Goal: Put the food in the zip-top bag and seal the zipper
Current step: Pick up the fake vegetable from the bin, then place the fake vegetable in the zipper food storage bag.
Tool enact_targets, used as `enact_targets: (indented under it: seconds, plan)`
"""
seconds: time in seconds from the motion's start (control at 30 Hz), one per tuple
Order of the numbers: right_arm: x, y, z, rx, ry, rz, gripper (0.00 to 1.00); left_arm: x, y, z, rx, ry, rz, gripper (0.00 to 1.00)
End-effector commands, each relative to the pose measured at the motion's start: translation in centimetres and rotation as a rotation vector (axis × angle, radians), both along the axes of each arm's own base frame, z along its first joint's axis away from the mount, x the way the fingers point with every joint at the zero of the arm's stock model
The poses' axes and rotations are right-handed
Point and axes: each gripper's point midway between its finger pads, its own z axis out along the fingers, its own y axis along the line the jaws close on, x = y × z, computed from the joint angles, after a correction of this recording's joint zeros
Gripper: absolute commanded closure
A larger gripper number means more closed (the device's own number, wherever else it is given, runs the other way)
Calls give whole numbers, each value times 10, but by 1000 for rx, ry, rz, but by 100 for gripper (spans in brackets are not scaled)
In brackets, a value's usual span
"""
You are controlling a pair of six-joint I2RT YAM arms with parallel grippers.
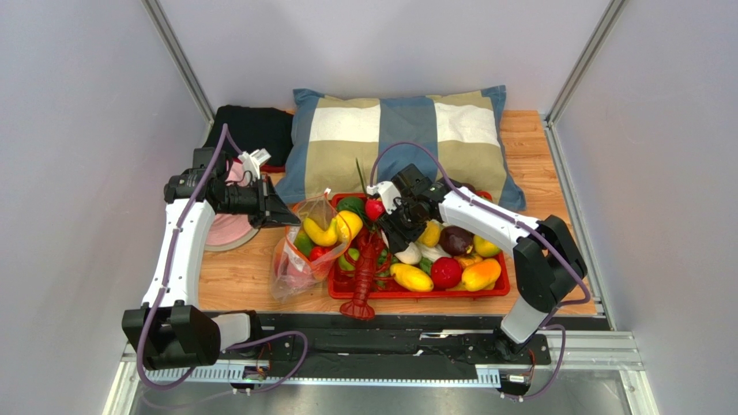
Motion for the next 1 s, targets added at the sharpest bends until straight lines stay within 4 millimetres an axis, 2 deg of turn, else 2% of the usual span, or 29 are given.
enact_targets:
  seconds: [0.0, 0.07, 0.13, 0.17, 0.27, 0.4, 0.43, 0.53, 0.63, 0.67, 0.7, 0.8, 0.97]
  plan:
    - [0, 6, 25, 56, -37, -10, 62, -1, 1, 6, -2, -37, -20, 100]
    - [-5, 3, 37, 66, -43, -11, 76, -2, 1, 6, -1, -40, -19, 100]
    - [-5, 3, 63, 113, -85, -19, 80, -3, 0, 7, -5, -44, -21, 100]
    - [-6, 3, 73, 129, -100, -23, 87, -3, 0, 8, -6, -47, -21, 100]
    - [-3, 8, 119, 238, -190, -47, 100, -5, -1, 8, -14, -45, -23, 100]
    - [3, 28, 199, 498, -307, -123, 100, -5, -2, 5, -24, -40, -15, 100]
    - [10, 37, 222, 596, -323, -179, 100, -5, -3, 7, -33, -44, -14, 100]
    - [19, 54, 267, 762, -296, -287, 100, -3, -3, 10, -41, -58, -4, 100]
    - [32, 73, 283, 835, -259, -411, 100, 0, -5, 12, -55, -69, 15, 100]
    - [41, 82, 276, 828, -225, -494, 100, 0, -5, 13, -63, -59, 28, 100]
    - [34, 95, 283, 845, -210, -495, 100, 2, -5, 13, -70, -64, 30, 100]
    - [32, 123, 274, 851, -132, -548, 100, 3, -7, 14, -85, -52, 40, 100]
    - [33, 153, 268, 884, -109, -577, 99, 3, -5, 16, -87, -49, 53, 100]
